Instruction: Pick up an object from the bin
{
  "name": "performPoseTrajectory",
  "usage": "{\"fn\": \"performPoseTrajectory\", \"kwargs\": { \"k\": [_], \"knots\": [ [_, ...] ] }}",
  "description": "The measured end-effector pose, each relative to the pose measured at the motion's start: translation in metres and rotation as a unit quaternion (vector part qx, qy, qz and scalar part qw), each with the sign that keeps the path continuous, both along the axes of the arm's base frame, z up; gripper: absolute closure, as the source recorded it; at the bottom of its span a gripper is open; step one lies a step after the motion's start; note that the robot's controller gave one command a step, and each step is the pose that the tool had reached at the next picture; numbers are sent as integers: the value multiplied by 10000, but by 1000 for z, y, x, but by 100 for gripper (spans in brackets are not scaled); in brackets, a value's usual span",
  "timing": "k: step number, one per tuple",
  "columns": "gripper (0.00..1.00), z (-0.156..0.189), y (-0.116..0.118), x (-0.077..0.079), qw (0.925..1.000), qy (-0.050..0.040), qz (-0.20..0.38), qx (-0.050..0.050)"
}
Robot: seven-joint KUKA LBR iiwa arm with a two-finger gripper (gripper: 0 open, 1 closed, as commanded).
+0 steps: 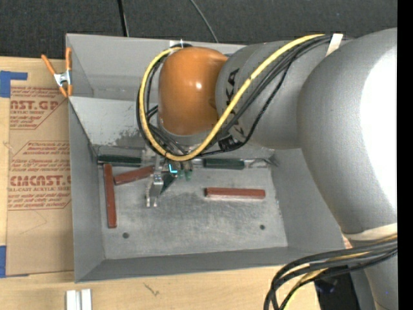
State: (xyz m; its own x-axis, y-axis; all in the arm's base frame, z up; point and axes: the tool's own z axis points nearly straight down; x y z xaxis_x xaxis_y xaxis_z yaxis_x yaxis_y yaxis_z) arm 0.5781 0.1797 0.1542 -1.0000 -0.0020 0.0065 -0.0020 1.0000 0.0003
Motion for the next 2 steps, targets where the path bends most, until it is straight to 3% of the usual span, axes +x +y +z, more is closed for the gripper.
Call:
{"fn": "performPoseTrajectory", "kwargs": {
  "k": [1, 2],
  "knots": [
    [0, 5, -1, 2, 10000, -37, -7, 6],
    [100, -78, -62, 6, 9993, -104, -351, 24]
  ]
}}
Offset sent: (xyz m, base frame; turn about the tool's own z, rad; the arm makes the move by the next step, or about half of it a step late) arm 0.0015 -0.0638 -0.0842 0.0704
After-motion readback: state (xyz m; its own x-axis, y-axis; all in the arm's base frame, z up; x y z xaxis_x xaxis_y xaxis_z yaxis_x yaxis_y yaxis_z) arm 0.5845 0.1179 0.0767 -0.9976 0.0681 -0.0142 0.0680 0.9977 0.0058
